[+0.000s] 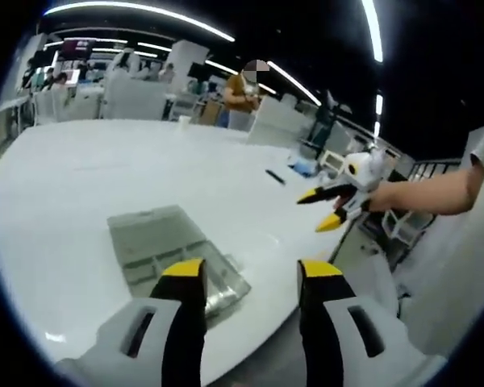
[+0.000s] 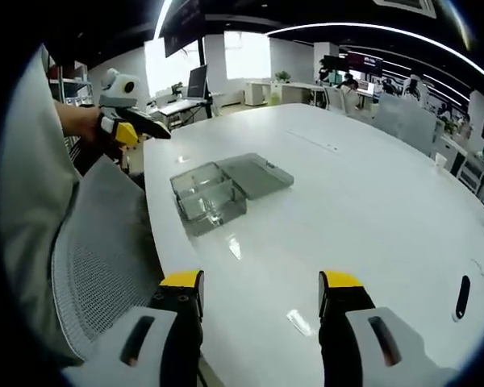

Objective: Insert the divider into the dual guide fixture by aligning both edges with the guide slots and pushing it downward to the bottom, including one-sided entry, uneven engagement, binding, and posture correction.

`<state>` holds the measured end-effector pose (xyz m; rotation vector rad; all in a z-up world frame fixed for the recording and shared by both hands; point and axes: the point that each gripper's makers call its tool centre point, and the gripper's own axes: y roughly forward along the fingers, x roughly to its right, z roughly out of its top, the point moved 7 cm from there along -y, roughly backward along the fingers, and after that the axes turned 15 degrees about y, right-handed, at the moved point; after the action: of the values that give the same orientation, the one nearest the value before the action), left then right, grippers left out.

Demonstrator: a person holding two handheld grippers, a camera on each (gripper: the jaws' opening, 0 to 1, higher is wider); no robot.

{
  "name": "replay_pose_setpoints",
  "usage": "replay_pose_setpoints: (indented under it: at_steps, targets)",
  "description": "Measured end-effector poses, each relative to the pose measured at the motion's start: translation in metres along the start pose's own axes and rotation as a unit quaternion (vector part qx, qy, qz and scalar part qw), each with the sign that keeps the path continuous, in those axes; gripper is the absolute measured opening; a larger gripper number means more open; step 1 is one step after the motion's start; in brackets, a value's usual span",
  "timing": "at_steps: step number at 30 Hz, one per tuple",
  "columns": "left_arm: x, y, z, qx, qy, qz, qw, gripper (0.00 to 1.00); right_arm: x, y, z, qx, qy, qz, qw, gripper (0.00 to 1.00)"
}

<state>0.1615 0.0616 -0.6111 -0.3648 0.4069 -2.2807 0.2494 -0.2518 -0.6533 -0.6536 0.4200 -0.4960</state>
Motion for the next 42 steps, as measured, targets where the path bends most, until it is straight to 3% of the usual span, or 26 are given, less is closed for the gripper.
replay_pose_setpoints:
  at_steps: [20, 26, 42]
  targets:
    - [-0.001, 0.001, 0.004, 0.021, 0.034, 0.006, 0.9992, 0.59, 0.024, 0.013, -0.017, -0.038, -0.011, 0.0, 0.9992, 0.54]
    - [0.003, 0.004, -0.001, 0.008, 0.044, -0.002, 0.999, 0.65, 0.03, 0.015, -0.021, -0.044, -0.011, 0.0, 0.999, 0.54]
    - [0.01, 0.004, -0.008, -0.004, 0.058, -0.004, 0.9983, 0.68, 0.041, 0.024, -0.028, -0.067, -0.019, 0.006, 0.9976, 0.54]
